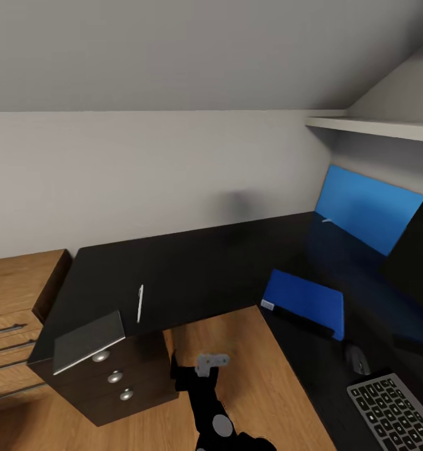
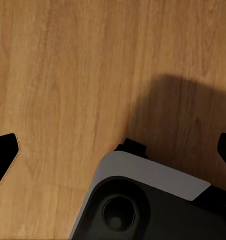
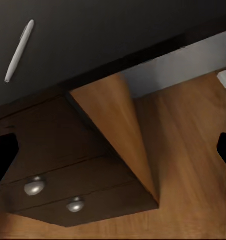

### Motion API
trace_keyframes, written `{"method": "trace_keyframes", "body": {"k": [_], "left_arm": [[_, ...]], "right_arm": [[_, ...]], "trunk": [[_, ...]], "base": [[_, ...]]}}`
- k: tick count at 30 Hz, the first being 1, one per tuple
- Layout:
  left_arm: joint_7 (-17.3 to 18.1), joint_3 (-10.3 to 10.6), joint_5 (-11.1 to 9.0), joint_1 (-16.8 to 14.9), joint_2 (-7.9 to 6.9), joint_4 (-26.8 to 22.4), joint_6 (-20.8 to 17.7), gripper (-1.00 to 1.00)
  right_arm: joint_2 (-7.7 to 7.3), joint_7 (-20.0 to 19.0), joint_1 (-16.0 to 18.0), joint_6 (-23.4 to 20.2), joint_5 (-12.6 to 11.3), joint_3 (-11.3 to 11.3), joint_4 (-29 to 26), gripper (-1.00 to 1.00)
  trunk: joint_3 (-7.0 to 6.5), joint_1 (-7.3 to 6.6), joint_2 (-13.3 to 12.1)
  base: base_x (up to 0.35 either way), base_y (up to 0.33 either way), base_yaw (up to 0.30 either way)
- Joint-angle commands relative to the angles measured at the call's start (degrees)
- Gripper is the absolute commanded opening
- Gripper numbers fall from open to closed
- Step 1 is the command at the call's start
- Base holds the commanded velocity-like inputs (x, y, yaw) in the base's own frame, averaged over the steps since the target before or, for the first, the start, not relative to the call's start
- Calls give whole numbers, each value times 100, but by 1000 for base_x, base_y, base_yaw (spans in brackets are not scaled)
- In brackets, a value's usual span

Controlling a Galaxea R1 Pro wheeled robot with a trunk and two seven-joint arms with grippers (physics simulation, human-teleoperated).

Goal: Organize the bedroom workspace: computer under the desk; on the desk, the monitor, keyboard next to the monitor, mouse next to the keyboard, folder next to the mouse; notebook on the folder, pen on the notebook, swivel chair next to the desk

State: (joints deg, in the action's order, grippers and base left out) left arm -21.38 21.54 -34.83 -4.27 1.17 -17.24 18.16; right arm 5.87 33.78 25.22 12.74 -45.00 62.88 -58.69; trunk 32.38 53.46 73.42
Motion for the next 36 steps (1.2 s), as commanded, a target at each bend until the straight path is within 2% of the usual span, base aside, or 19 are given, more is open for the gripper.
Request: {"method": "trace_keyframes", "body": {"k": [1, 7, 18, 24, 25, 29, 32, 36], "left_arm": [[-33, 50, -41, -4, -3, 1, 21, 100], [-33, 40, -42, -4, -7, -2, 21, 100], [-33, 35, -42, -4, -11, -6, 21, 100], [-39, 38, -37, -4, -4, -6, 21, 100], [-41, 41, -35, -4, -4, -7, 21, 100], [-42, 43, -34, -5, -3, -6, 21, 100], [-35, 43, -29, -4, -3, -7, 30, 100], [-33, 36, -25, -4, 12, -14, 46, 100]], "right_arm": [[-2, 52, 10, 51, -52, 88, 67, 100], [-20, 151, 6, 123, -81, 312, 619, 100], [-21, 134, -49, 151, -100, 384, 1506, 100], [-12, 117, -99, 212, -108, 394, 1965, 100], [33, 96, -114, 578, -114, 402, 2564, 100], [152, 67, -127, 1534, -121, 399, 3642, 100], [276, 29, -130, 2009, -123, 387, 4155, 100], [345, -353, -131, 2118, -131, 371, 4300, 100]], "trunk": [[5, 0, 3], [5, 0, 3], [5, 0, 3], [5, 0, 3], [5, 0, 3], [5, 0, 3], [9, 0, 3], [18, 0, 3]], "base": [[0, 246, 0], [0, 283, 0], [0, 300, 0], [0, 105, 3], [0, 29, 126], [0, 14, 203], [0, 4, 258], [0, 1, 275]]}}
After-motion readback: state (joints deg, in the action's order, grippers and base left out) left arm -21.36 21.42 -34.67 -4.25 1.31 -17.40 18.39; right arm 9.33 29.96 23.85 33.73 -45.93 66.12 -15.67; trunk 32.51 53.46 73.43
